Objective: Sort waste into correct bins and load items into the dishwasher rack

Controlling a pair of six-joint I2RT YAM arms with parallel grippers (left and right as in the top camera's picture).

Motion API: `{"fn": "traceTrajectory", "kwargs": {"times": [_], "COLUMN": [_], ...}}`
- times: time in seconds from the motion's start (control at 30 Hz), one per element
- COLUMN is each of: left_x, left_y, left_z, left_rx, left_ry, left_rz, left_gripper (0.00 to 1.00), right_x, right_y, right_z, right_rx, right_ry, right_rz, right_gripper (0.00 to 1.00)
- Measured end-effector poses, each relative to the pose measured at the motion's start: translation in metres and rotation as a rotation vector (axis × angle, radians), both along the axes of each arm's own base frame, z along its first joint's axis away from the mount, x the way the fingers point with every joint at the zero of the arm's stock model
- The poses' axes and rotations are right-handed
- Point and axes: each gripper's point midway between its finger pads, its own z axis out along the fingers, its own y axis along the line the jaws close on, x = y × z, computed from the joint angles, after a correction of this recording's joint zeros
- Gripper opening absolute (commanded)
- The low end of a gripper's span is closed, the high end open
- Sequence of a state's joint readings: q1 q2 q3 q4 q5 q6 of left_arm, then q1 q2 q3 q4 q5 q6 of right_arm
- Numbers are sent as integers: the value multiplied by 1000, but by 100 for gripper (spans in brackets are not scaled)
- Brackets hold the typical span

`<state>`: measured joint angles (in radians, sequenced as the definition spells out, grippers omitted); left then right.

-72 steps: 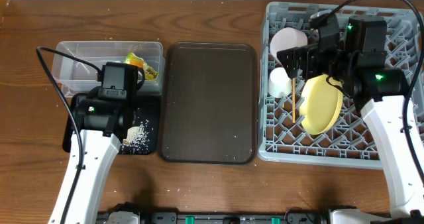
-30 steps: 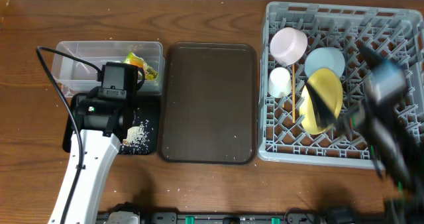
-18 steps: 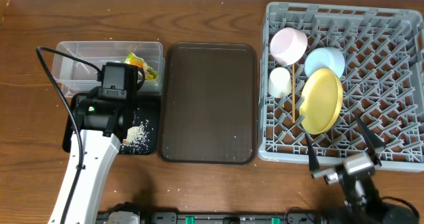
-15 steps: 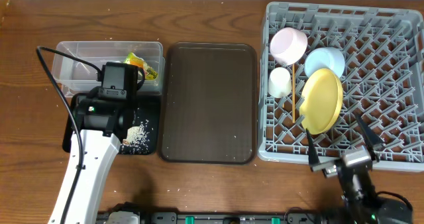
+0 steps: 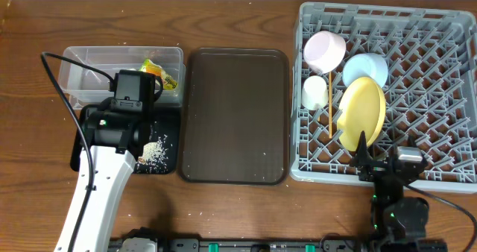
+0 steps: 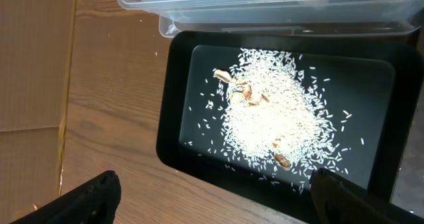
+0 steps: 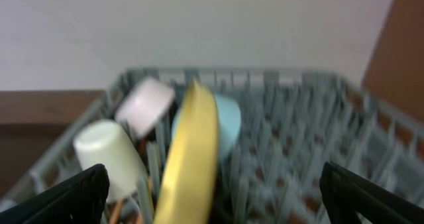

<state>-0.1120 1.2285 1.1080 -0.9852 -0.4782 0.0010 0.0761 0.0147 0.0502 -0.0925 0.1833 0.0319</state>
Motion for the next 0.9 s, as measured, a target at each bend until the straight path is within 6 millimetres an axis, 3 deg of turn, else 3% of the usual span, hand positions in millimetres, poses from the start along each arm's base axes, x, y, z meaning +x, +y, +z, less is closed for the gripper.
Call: {"fn": "traceTrajectory", "kwargs": {"times": [0.07,0.2,0.9], "left_x": [0,0,0], "left_y": [0,0,0], "left_z": [0,0,0], "left_rx": [0,0,0], "left_ry": [0,0,0], "left_rz": [0,0,0], "left_gripper": [94,94,94], "right_x": [1,1,2], "right_y": [-3,-6,-5], "right_z": [-12,-5,-8], "right_rx": [13,14,13], "right_ry": [21,-11,-6], "right_rz": [-19,-38,-38], "right_gripper": [99,99,99]}}
